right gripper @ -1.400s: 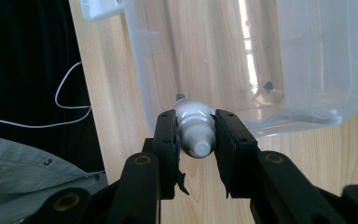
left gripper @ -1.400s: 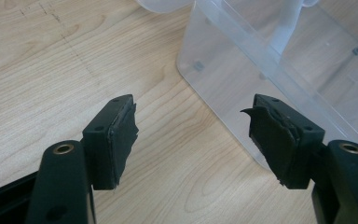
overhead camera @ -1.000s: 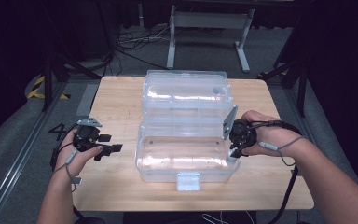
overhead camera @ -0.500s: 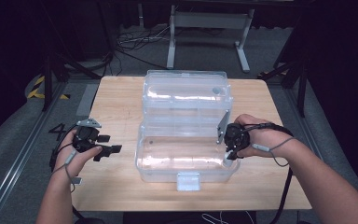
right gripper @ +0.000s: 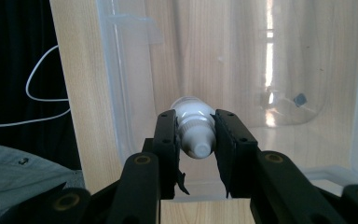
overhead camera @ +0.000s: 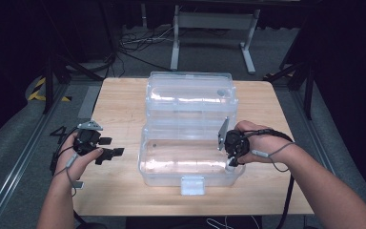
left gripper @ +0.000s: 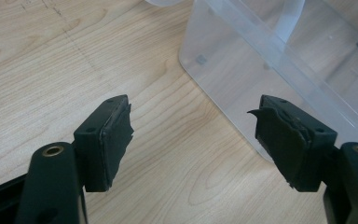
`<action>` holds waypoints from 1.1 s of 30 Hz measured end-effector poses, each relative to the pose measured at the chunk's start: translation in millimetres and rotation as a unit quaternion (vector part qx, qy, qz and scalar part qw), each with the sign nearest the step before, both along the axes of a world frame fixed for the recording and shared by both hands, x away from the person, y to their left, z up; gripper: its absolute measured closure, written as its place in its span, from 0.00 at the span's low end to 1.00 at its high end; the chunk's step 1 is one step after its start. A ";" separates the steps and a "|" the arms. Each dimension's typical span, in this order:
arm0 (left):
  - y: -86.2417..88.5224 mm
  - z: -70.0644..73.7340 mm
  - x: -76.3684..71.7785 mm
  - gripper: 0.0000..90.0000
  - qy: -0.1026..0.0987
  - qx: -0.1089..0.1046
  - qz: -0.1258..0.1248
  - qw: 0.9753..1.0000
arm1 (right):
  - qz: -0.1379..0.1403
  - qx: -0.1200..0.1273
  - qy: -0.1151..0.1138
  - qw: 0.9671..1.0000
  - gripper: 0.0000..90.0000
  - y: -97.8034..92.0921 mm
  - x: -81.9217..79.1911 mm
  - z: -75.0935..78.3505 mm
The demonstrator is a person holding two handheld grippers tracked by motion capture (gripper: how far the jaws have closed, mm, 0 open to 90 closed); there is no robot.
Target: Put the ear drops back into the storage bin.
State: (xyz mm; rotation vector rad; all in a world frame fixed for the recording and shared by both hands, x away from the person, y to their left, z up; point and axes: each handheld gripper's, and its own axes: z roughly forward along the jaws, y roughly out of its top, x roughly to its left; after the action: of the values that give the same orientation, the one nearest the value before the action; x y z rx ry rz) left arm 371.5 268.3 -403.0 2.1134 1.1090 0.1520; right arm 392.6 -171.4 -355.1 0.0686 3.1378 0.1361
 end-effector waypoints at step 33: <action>-0.2 -1.7 0.5 0.30 0.004 0.004 -0.003 1.000 | 0.012 -0.032 0.028 0.999 0.79 4.3 0.7 -35.4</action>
State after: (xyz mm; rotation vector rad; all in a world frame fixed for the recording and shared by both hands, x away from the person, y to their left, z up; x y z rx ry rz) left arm 372.1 268.1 -404.7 2.1263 1.1083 0.1451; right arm 393.3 -167.1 -390.5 0.0366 3.1964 0.0337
